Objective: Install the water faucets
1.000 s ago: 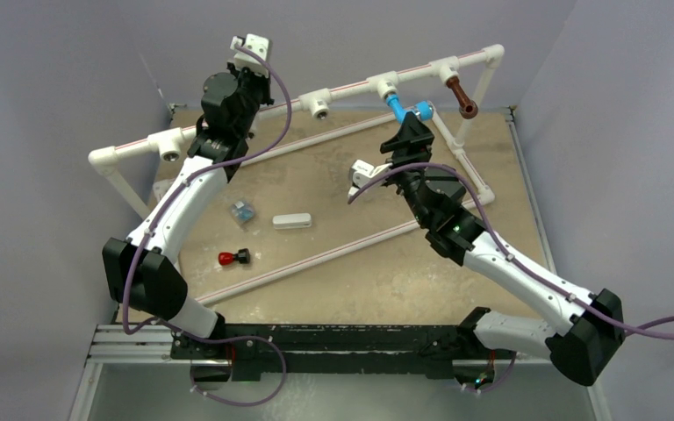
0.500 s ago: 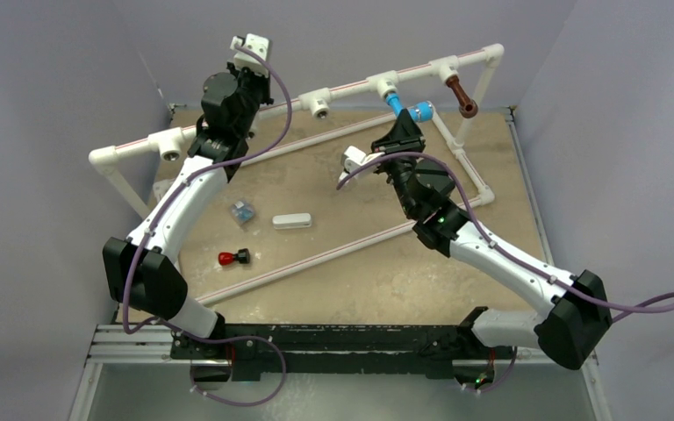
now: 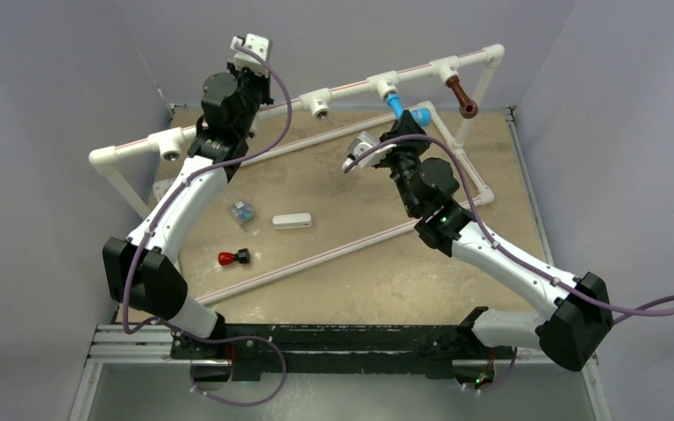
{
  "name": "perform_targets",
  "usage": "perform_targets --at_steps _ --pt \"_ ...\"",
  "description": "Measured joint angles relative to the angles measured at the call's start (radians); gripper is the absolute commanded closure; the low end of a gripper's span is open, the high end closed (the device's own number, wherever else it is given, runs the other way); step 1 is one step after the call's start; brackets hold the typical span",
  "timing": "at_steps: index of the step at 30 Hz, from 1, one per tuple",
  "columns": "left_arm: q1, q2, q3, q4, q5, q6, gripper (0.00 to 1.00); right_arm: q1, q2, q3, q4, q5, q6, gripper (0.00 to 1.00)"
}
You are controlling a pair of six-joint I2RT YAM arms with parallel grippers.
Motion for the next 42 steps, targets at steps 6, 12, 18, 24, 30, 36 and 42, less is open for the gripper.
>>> perform_targets --at_steps 6,12,18,24,30,36,42 --pt "0.000 0.000 0.000 0.001 0.000 0.000 1.00 -0.009 -0.009 0.042 -0.043 0.000 0.318 1.00" --pt "0.001 0.000 0.000 0.003 -0.001 0.000 1.00 -0.025 -0.022 0.087 -0.116 -0.005 0.660 1.00" --pt "0.001 -0.001 0.000 0.001 0.000 0.000 1.00 -0.055 -0.048 0.091 -0.142 -0.017 1.062 1.00" --pt "0.001 -0.002 0.000 0.001 0.000 0.000 1.00 -0.085 -0.067 0.077 -0.144 -0.014 1.436 1.00" --pt "0.000 -0.005 0.000 -0.007 0.008 0.000 1.00 -0.120 -0.108 0.011 -0.107 -0.026 1.790 1.00" --pt "-0.005 -0.005 0.000 -0.014 0.014 0.000 1.00 -0.193 -0.134 -0.082 -0.015 -0.115 2.124 1.00" --pt "-0.009 -0.006 0.000 -0.017 0.023 0.000 1.00 -0.258 -0.139 -0.194 0.146 -0.232 2.422 1.00"
